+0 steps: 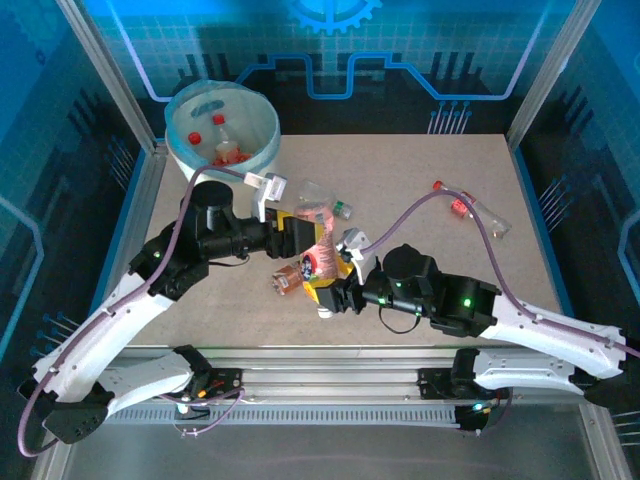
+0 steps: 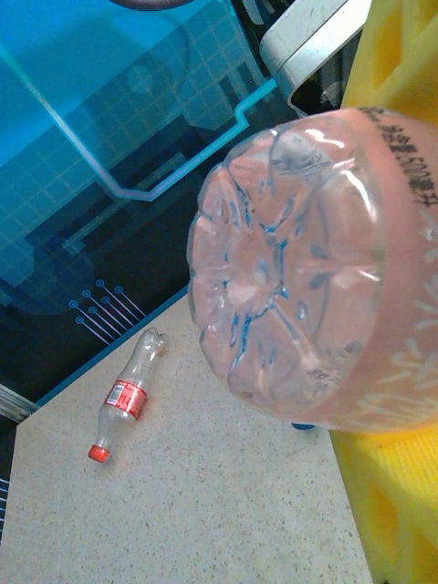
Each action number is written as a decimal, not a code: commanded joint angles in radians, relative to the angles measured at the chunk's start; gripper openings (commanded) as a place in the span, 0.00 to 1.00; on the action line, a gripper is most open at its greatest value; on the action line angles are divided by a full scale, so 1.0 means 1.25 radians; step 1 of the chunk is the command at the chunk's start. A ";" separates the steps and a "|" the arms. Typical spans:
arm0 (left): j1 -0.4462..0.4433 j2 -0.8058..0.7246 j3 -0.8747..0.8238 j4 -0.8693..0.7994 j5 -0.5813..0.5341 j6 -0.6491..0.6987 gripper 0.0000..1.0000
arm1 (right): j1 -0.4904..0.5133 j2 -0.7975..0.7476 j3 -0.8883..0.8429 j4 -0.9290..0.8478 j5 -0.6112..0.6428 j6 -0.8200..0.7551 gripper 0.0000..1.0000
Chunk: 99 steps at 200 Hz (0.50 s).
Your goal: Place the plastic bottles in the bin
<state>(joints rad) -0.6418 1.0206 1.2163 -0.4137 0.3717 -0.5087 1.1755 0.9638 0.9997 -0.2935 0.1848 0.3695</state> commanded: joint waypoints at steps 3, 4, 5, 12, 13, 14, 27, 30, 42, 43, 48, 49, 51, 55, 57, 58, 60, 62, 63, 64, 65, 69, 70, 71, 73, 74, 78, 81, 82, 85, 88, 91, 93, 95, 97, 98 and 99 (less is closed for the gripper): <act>-0.006 0.001 -0.001 0.022 -0.016 -0.013 0.65 | 0.005 -0.024 0.002 0.033 -0.019 -0.003 0.61; -0.006 0.001 -0.001 0.022 -0.018 -0.013 0.65 | 0.005 -0.025 0.002 0.032 -0.018 -0.003 0.61; -0.006 0.001 -0.001 0.022 -0.018 -0.013 0.65 | 0.004 -0.025 0.001 0.031 -0.017 -0.002 0.62; -0.006 0.000 0.001 0.022 -0.026 -0.013 0.63 | 0.004 -0.028 -0.002 0.028 -0.008 -0.002 0.62; -0.006 0.000 0.001 0.022 -0.027 -0.014 0.63 | 0.004 -0.028 -0.002 0.027 -0.007 -0.003 0.63; -0.006 0.001 0.001 0.023 -0.028 -0.014 0.62 | 0.004 -0.029 -0.002 0.027 -0.007 -0.003 0.63; -0.006 0.003 0.006 0.025 -0.042 -0.018 0.59 | 0.005 -0.036 -0.005 0.026 0.006 -0.002 0.65; -0.007 0.003 0.008 0.026 -0.047 -0.018 0.58 | 0.005 -0.039 -0.005 0.026 0.009 -0.002 0.66; -0.006 0.002 0.015 0.030 -0.064 -0.014 0.56 | 0.005 -0.044 -0.004 0.026 0.024 -0.001 0.72; -0.006 0.001 0.014 0.031 -0.065 -0.013 0.56 | 0.005 -0.044 -0.004 0.026 0.025 -0.002 0.73; -0.006 0.000 0.014 0.036 -0.074 -0.011 0.55 | 0.005 -0.047 -0.002 0.027 0.035 -0.001 0.77; -0.006 0.000 0.014 0.037 -0.075 -0.011 0.55 | 0.005 -0.047 -0.002 0.027 0.036 -0.002 0.78; -0.006 -0.001 0.015 0.040 -0.080 -0.010 0.54 | 0.005 -0.047 0.000 0.027 0.040 -0.002 0.80; -0.006 -0.003 0.015 0.042 -0.090 -0.008 0.53 | 0.005 -0.048 0.002 0.027 0.049 -0.002 0.83; -0.006 -0.004 0.014 0.043 -0.095 -0.007 0.52 | 0.005 -0.049 0.004 0.027 0.053 -0.002 0.85; -0.006 -0.005 0.015 0.045 -0.097 -0.007 0.52 | 0.005 -0.049 0.005 0.027 0.055 -0.001 0.86; -0.006 -0.005 0.016 0.047 -0.103 -0.007 0.51 | 0.005 -0.049 0.007 0.027 0.059 -0.001 0.88; -0.006 -0.006 0.018 0.047 -0.108 -0.007 0.50 | 0.005 -0.049 0.009 0.028 0.063 -0.001 0.90; -0.006 -0.006 0.017 0.047 -0.111 -0.007 0.50 | 0.005 -0.049 0.010 0.028 0.065 -0.002 0.91; -0.006 -0.007 0.017 0.048 -0.114 -0.006 0.50 | 0.005 -0.049 0.011 0.029 0.066 -0.003 0.92; -0.006 -0.007 0.019 0.048 -0.116 -0.006 0.49 | 0.005 -0.051 0.012 0.029 0.067 -0.004 0.92; -0.006 -0.009 0.023 0.049 -0.126 -0.005 0.49 | 0.005 -0.051 0.018 0.030 0.072 -0.006 0.95; -0.006 -0.009 0.024 0.049 -0.129 -0.005 0.49 | 0.004 -0.051 0.019 0.030 0.074 -0.007 0.95; -0.006 -0.009 0.025 0.050 -0.132 -0.004 0.49 | 0.004 -0.051 0.022 0.030 0.074 -0.008 0.96; -0.006 -0.010 0.029 0.051 -0.137 -0.001 0.49 | 0.003 -0.050 0.023 0.031 0.076 -0.011 0.97; -0.006 -0.010 0.031 0.050 -0.139 0.001 0.49 | 0.003 -0.050 0.025 0.031 0.077 -0.013 0.98; -0.006 -0.010 0.039 0.048 -0.151 0.008 0.49 | 0.003 -0.049 0.032 0.033 0.081 -0.019 0.99; -0.006 -0.010 0.048 0.046 -0.159 0.015 0.49 | 0.003 -0.049 0.037 0.035 0.085 -0.023 1.00; -0.006 -0.010 0.051 0.045 -0.163 0.018 0.49 | 0.003 -0.048 0.039 0.036 0.088 -0.024 1.00; -0.005 -0.010 0.059 0.042 -0.175 0.026 0.50 | 0.003 -0.047 0.045 0.037 0.094 -0.029 1.00; -0.005 -0.010 0.071 0.038 -0.186 0.035 0.50 | 0.002 -0.044 0.053 0.038 0.102 -0.033 1.00; -0.005 -0.009 0.084 0.033 -0.200 0.046 0.51 | 0.001 -0.042 0.063 0.039 0.109 -0.039 1.00; -0.005 -0.008 0.093 0.029 -0.209 0.053 0.51 | 0.001 -0.040 0.068 0.040 0.114 -0.043 1.00; -0.005 -0.007 0.101 0.027 -0.219 0.061 0.51 | 0.000 -0.037 0.075 0.041 0.115 -0.048 1.00; -0.004 -0.006 0.111 0.023 -0.229 0.069 0.51 | -0.001 -0.034 0.082 0.041 0.120 -0.054 1.00; -0.004 -0.006 0.116 0.020 -0.234 0.073 0.51 | -0.001 -0.032 0.087 0.042 0.122 -0.058 1.00; -0.004 -0.004 0.118 0.019 -0.239 0.077 0.51 | -0.001 -0.030 0.091 0.042 0.123 -0.061 1.00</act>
<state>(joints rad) -0.6502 1.0210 1.2381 -0.3996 0.2249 -0.5072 1.1755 0.9180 1.0161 -0.2932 0.2581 0.3534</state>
